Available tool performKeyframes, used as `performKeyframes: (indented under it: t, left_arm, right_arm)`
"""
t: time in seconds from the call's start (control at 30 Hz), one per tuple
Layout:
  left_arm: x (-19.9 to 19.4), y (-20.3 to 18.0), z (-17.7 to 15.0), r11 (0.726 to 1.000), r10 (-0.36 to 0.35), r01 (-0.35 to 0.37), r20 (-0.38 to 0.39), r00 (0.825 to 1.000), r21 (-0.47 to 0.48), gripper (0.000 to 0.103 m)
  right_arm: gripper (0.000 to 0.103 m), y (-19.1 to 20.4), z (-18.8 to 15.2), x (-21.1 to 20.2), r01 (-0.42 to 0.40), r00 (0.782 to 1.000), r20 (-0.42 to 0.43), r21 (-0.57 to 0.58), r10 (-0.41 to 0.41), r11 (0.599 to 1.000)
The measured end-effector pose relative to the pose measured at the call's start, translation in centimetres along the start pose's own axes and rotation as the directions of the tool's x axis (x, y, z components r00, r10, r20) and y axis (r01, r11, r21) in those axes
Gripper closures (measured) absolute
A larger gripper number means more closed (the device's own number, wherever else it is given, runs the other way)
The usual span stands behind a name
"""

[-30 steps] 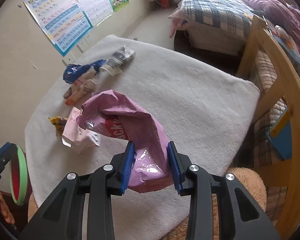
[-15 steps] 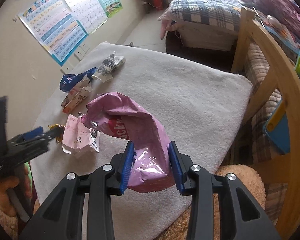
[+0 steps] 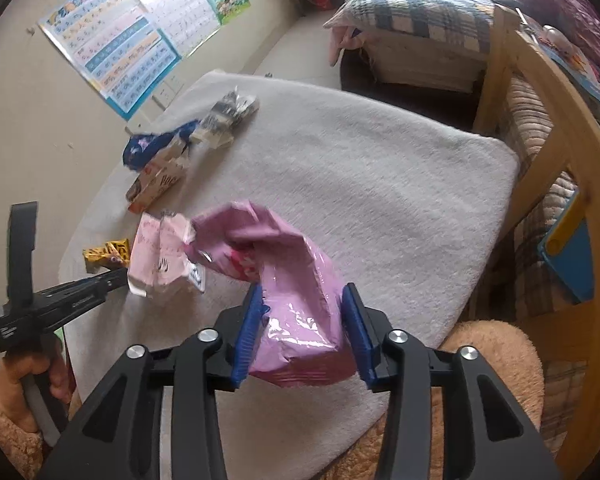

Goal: Collect trash

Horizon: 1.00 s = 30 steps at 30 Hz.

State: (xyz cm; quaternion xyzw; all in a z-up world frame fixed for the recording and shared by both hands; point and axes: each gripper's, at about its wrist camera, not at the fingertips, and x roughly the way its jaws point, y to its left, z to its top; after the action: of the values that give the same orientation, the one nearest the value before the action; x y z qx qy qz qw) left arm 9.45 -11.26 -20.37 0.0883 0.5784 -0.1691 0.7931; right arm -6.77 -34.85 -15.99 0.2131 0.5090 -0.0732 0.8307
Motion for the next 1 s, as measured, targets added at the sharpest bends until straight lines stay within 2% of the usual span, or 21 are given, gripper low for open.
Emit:
performKeyframes:
  t: [0.03,0.13,0.17,0.27,0.3,0.37,0.4,0.43,0.63,0.73,0.8,0.9,1.0]
  left_arm:
    - [-0.2,0.4,-0.6,1.0,-0.004,0.004,-0.004,1.0,-0.016,0.09]
    - [-0.5,1.5,-2.1,0.997,-0.038,0.037,-0.01,0.999,-0.073,0.089]
    - [-0.7,1.7,-2.1,0.995,-0.046,0.045,-0.007,0.999,-0.086,0.088]
    - [-1.2,2.8,-3.0,0.989,-0.076,0.076,0.005,0.997,-0.124,0.065]
    - [-1.5,3.0,-3.4,0.988,-0.085,0.086,0.011,0.996,-0.132,0.061]
    - [-1.8,3.3,-3.7,0.986,-0.09,0.091,0.019,0.996,-0.136,0.061]
    - [-2.0,3.5,-3.9,0.986,-0.087,0.09,0.028,0.996,-0.138,0.058]
    - [-2.2,3.8,-3.8,0.987,-0.081,0.086,0.038,0.996,-0.139,0.05]
    - [-3.6,5.2,-2.9,0.98,-0.052,0.07,0.099,0.994,-0.188,0.048]
    - [-4.9,5.6,-2.7,0.974,-0.066,0.092,0.13,0.989,-0.205,0.048]
    - [-5.9,6.0,-3.1,0.974,-0.059,0.092,0.163,0.985,-0.206,0.044]
    - [-6.9,7.1,-3.5,0.977,-0.013,0.055,0.199,0.98,-0.204,0.035]
    - [-6.5,8.7,-3.2,0.978,0.028,0.01,0.179,0.983,-0.206,0.034]
  right_arm:
    - [0.053,0.2,-0.1,0.2,-0.006,1.0,-0.009,-0.006,0.006,1.0]
    - [0.036,0.9,-0.2,0.6,-0.037,0.999,-0.039,-0.032,0.036,0.999]
    - [0.036,1.2,-0.2,0.6,-0.042,0.998,-0.044,-0.045,0.04,0.998]
    - [0.034,1.8,-0.1,0.5,-0.019,0.999,-0.03,-0.098,0.016,0.995]
    - [0.034,1.8,0.0,0.5,-0.007,1.0,-0.025,-0.109,0.005,0.994]
    - [0.033,1.7,0.1,0.5,-0.002,1.0,-0.024,-0.107,-0.001,0.994]
    - [0.033,1.5,0.2,0.6,-0.001,1.0,-0.027,-0.102,-0.001,0.995]
    - [0.033,1.4,0.2,0.6,0.0,1.0,-0.03,-0.096,-0.003,0.995]
    - [0.032,0.4,0.6,0.4,0.018,0.999,-0.036,-0.08,-0.021,0.997]
    - [0.03,-0.2,0.7,0.3,0.02,0.999,-0.036,-0.062,-0.022,0.998]
    - [0.03,-0.5,0.7,0.3,0.02,0.999,-0.037,-0.055,-0.022,0.998]
    - [0.03,-0.7,0.6,0.5,0.015,0.999,-0.042,-0.045,-0.017,0.999]
    - [0.03,-0.7,0.5,0.8,0.012,0.999,-0.051,-0.04,-0.014,0.999]
